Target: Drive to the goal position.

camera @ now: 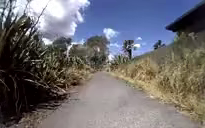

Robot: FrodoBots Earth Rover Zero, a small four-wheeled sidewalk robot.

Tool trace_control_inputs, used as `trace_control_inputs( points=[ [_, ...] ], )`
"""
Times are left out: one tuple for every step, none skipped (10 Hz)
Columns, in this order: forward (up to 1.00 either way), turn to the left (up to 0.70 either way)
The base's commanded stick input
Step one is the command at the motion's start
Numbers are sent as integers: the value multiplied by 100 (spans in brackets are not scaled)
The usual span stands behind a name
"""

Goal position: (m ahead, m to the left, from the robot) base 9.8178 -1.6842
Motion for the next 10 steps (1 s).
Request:
trace_control_inputs(
  points=[
    [70,0],
    [70,0],
    [70,0],
    [70,0],
    [70,0],
    [70,0],
    [70,0],
    [70,0],
    [70,0],
    [70,0]
  ],
)
